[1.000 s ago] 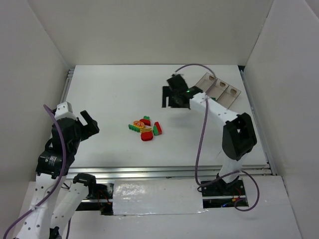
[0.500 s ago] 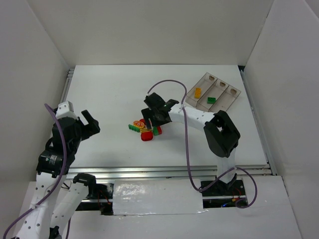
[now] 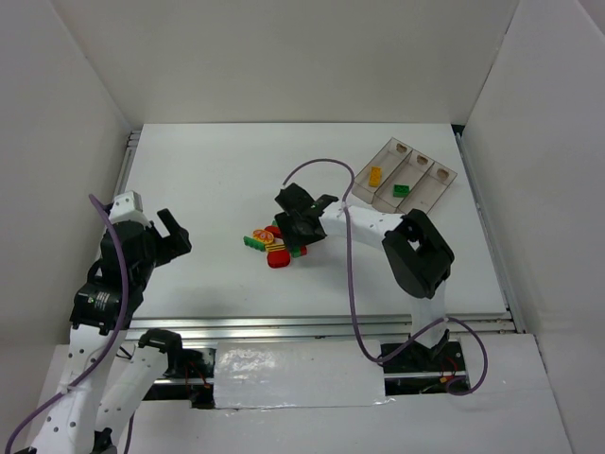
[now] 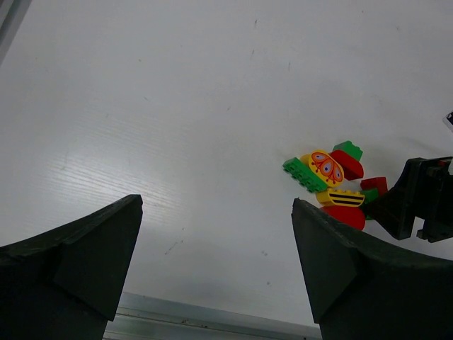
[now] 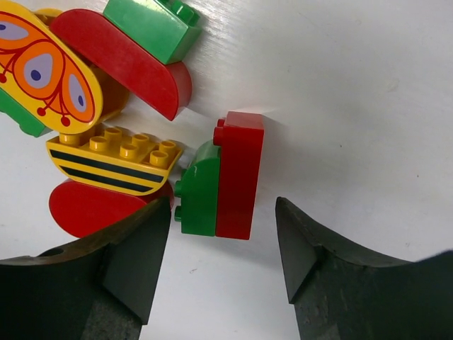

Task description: Sort the legos into containers by color

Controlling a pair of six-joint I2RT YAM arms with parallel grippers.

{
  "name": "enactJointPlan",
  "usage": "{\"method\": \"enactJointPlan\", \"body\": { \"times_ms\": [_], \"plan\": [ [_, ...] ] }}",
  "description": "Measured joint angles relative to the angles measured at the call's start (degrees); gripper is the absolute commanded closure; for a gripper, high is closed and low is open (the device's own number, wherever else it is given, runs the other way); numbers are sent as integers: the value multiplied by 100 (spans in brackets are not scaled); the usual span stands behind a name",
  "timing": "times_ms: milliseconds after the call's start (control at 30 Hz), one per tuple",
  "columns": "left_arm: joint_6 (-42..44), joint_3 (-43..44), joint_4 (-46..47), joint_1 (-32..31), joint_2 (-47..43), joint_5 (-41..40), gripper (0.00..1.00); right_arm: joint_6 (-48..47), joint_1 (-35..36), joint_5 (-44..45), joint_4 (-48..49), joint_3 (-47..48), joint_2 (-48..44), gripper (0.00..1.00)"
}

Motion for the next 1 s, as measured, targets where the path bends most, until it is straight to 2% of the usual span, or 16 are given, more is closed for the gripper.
{"method": "enactJointPlan", "body": {
  "times_ms": [200,300,400,433,467,500,667,767,900,1000],
  "plan": [
    [0,2,0,0,0,0,1,20,0,0,55,-68,61,37],
    [0,0,0,0,-2,2,0,24,0,-4,105,-160,61,45],
    [2,0,2,0,-7,0,1,50,0,-2,120,-195,61,58],
    [2,0,0,0,-7,2,0,42,0,-7,133,-199,61,68],
    [2,0,0,0,-7,0,0,37,0,-4,155,-208,61,91],
    [2,0,0,0,-7,2,1,37,0,-7,168,-216,61,100],
    [0,2,2,0,-7,24,0,66,0,15,245,-315,-13,100],
    [-20,2,2,0,22,289,0,157,13,0,372,-824,-498,100],
    [-278,-4,271,0,162,1368,1,286,247,-109,706,-1810,-1932,100],
    [-763,-273,1080,-15,275,2627,2,339,636,-208,1064,-2184,-2946,100]
  ]
}}
